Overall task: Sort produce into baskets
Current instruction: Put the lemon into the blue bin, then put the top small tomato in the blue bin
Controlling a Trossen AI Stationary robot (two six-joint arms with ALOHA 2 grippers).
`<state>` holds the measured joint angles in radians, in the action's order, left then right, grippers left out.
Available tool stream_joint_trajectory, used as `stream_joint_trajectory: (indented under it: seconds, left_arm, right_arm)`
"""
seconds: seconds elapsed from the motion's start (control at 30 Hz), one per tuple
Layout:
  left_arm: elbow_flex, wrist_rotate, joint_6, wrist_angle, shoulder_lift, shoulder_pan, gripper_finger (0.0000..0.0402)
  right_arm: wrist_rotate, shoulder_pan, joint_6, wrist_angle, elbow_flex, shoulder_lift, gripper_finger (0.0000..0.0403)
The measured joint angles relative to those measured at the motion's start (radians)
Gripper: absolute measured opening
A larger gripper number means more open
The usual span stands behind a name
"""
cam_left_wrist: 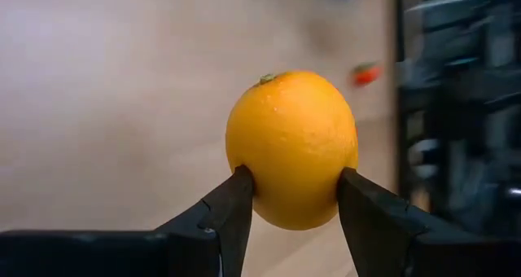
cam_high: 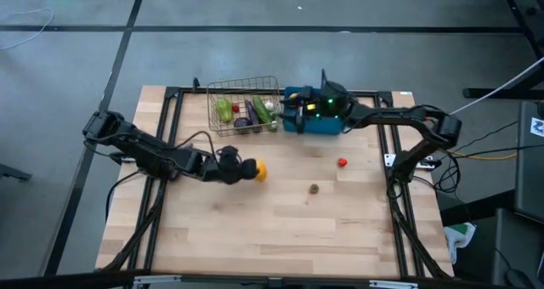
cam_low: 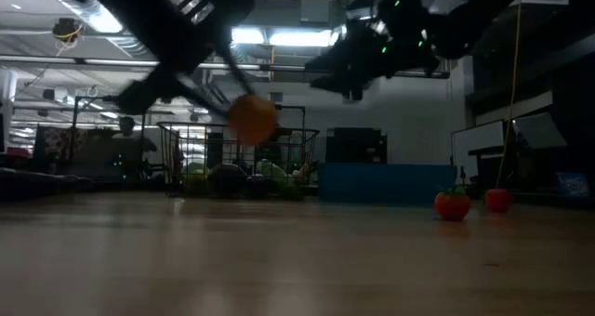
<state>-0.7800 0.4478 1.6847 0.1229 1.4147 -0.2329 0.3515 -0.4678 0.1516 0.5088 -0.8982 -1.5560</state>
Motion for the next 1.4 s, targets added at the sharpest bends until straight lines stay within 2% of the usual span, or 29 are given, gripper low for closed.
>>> stream_joint_trajectory:
  seconds: [0.1, 0.37, 0.47, 0.8, 1.03, 1.2, 1.4]
  left_arm:
    - [-0.001, 0.031, -0.143, -0.159, 0.014, 0.055, 0.0162]
    - [-0.007, 0.033, -0.536, -0.62, 0.122, 0.225, 0.0162]
    - [-0.054, 0.03, -0.65, -0.689, 0.183, 0.282, 0.0162]
    - [-0.322, -0.025, -1.025, -0.683, 0.386, 0.432, 0.0163]
    - [-0.414, -0.026, -1.277, -0.681, 0.488, 0.486, 0.0168]
    - [-0.418, -0.026, -1.355, -0.666, 0.517, 0.5, 0.0185]
    - [-0.419, -0.026, -1.357, -0.625, 0.516, 0.511, 0.0223]
  right_arm:
    - [0.0, -0.025, -0.003, -0.045, 0.0, 0.079, 0.0285]
    - [-0.002, -0.08, -0.003, -0.093, 0.0, 0.273, 0.0285]
    - [-0.003, -0.098, -0.003, -0.11, 0.0, 0.333, 0.0285]
    - [-0.02, -0.124, -0.004, -0.261, 0.0, 0.446, 0.0285]
    - [-0.052, -0.123, -0.03, -0.337, 0.0, 0.476, 0.0285]
    - [-0.053, -0.122, -0.03, -0.371, 0.0, 0.476, 0.0285]
    - [-0.053, -0.122, -0.03, -0.424, 0.0, 0.476, 0.0285]
